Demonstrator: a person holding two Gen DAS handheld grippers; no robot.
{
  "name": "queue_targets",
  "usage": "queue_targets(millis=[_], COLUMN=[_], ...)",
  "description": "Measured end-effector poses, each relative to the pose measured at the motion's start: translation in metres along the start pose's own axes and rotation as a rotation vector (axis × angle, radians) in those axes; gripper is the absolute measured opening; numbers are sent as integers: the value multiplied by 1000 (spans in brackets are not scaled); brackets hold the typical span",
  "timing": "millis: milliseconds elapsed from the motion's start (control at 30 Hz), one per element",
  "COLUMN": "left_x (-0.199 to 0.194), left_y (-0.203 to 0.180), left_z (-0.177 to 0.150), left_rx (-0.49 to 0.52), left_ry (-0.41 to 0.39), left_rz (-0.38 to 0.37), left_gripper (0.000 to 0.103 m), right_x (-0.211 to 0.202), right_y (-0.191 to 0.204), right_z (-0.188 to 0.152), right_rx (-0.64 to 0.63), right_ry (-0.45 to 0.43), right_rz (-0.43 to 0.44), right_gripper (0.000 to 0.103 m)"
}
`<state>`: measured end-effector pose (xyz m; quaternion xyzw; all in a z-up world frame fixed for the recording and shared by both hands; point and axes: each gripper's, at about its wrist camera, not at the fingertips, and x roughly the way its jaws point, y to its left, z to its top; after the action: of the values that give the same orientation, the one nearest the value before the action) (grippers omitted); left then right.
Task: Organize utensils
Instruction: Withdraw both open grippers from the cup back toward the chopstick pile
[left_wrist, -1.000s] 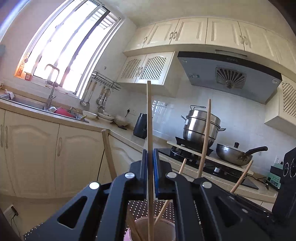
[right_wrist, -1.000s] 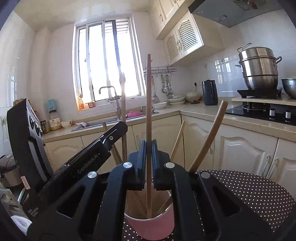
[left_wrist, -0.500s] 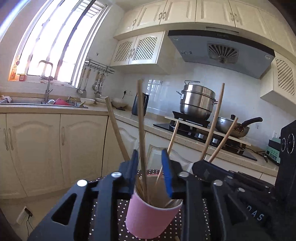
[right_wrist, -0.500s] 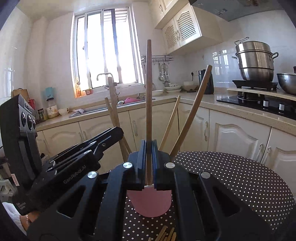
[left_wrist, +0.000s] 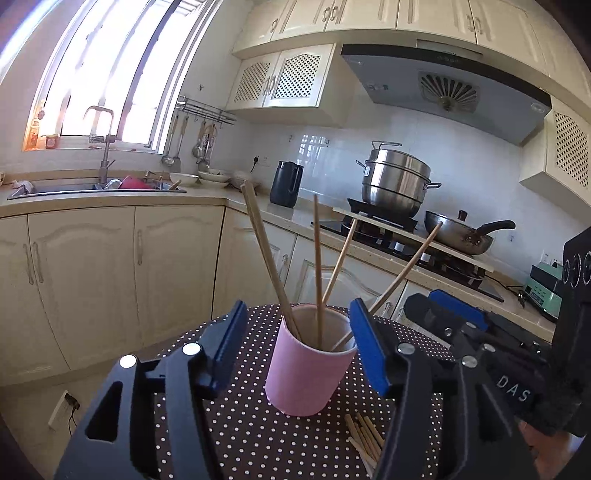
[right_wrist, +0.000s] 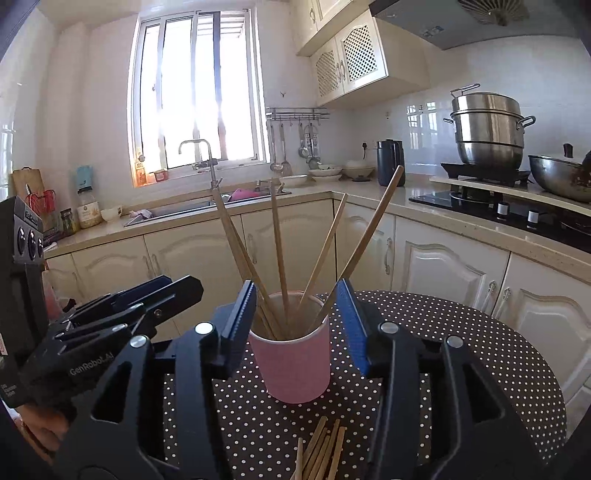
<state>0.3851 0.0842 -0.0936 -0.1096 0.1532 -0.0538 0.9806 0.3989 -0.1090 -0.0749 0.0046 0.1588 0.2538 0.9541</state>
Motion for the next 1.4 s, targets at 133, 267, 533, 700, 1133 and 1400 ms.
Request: queue_targets(millis=[133, 267, 533, 700, 1133, 1400], left_x=[-15, -30, -53, -58, -45, -28], left_y=[-2, -7, -12, -16, -23, -27], left_z=[-3, -8, -21, -30, -57, -73], left_rx=[0, 12, 42, 67, 96, 85], left_ry=[17, 36, 79, 130, 316, 417], left_rz=[-9, -22, -23, -1, 31, 61], left_gripper=[60, 62, 64, 64, 64, 64], right_x=[-21, -37, -62, -68, -67, -53], right_y=[7, 11, 20, 23, 5, -14], right_z=[0, -2, -8, -17, -52, -75], right_rx=[-4, -2, 0, -5, 24, 30], right_ry=[3, 13, 51, 94, 234, 383], right_rz=[-17, -28, -36, -41, -75, -89], right_gripper=[47, 49, 50, 50, 51, 51])
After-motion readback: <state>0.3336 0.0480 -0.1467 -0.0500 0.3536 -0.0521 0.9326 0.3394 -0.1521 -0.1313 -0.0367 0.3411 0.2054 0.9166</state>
